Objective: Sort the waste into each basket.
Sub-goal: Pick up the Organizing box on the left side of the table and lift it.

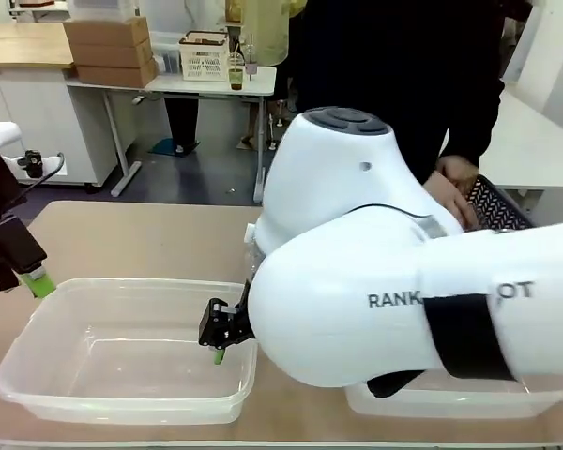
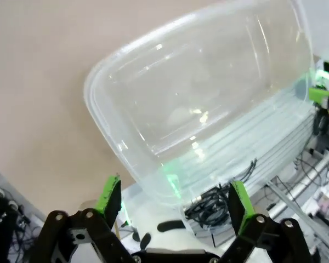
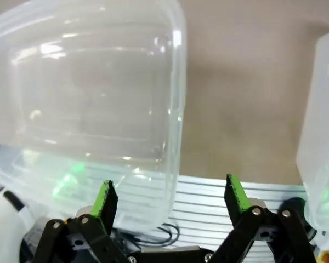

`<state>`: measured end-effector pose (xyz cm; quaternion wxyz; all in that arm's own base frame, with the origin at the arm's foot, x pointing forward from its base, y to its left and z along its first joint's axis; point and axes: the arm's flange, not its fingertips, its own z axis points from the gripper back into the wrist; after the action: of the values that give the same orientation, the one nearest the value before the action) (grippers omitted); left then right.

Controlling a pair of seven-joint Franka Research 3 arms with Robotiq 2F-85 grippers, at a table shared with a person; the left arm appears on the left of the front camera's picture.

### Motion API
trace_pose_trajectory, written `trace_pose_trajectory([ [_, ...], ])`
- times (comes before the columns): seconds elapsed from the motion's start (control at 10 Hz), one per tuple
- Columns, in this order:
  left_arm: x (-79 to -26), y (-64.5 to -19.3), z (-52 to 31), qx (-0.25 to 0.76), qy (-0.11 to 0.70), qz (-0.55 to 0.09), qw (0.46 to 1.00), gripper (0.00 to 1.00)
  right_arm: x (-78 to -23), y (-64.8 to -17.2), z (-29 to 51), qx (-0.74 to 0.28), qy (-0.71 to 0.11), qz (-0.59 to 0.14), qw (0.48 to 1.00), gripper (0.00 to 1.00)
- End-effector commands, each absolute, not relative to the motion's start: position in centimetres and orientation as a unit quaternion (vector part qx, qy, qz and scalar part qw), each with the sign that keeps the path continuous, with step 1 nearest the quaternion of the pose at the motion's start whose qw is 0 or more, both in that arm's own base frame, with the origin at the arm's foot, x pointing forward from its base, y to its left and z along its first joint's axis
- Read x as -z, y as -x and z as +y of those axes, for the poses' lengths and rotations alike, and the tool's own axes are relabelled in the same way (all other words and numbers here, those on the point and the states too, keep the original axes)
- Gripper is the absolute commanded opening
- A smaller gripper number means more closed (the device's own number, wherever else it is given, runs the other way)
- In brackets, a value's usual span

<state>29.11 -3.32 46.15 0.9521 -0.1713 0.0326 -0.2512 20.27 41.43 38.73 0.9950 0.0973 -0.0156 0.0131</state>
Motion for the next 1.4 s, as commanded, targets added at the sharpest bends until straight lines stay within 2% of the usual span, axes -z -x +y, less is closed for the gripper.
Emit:
trace_pose_trajectory([
  [0.0, -39.0, -26.0, -5.7, 0.195, 0.133, 0.017, 0.972, 1.00, -37.7, -22.2, 44.9, 0.016, -0.077, 0.011, 0.997, 1.00],
  [0.2, -35.6, -25.0, -6.2, 0.196, 0.097, 0.053, 0.974, 1.00, -37.4, -23.0, 45.0, 0.041, -0.061, 0.015, 0.997, 1.00],
  [0.4, -34.0, -23.4, -5.2, 0.157, 0.074, 0.089, 0.981, 1.00, -37.5, -23.9, 45.1, 0.055, -0.053, 0.008, 0.997, 1.00],
  [0.6, -32.5, -22.2, -3.1, 0.086, 0.016, 0.073, 0.994, 1.00, -37.4, -24.2, 45.4, 0.052, -0.050, 0.008, 0.997, 1.00],
  [0.7, -32.1, -22.3, -2.1, 0.052, 0.027, 0.052, 0.997, 1.00, -37.3, -24.1, 45.4, 0.052, -0.051, 0.012, 0.997, 1.00],
  [0.8, -40.2, -32.9, -5.1, 0.132, 0.055, 0.090, 0.986, 1.00, -37.2, -24.1, 45.0, 0.057, -0.057, 0.011, 0.997, 1.00],
  [1.1, -39.0, -33.3, -3.8, 0.089, 0.042, 0.089, 0.991, 1.00, -37.3, -23.9, 44.9, 0.055, -0.049, 0.018, 0.997, 1.00],
  [1.2, -37.9, -32.9, -3.7, 0.097, 0.056, 0.099, 0.989, 0.87, -37.5, -24.0, 45.0, 0.057, -0.041, 0.010, 0.997, 0.53],
  [1.3, -37.6, -32.6, -3.6, 0.094, 0.049, 0.080, 0.991, 0.40, -37.5, -24.1, 45.1, 0.053, -0.037, 0.017, 0.998, 0.40],
])
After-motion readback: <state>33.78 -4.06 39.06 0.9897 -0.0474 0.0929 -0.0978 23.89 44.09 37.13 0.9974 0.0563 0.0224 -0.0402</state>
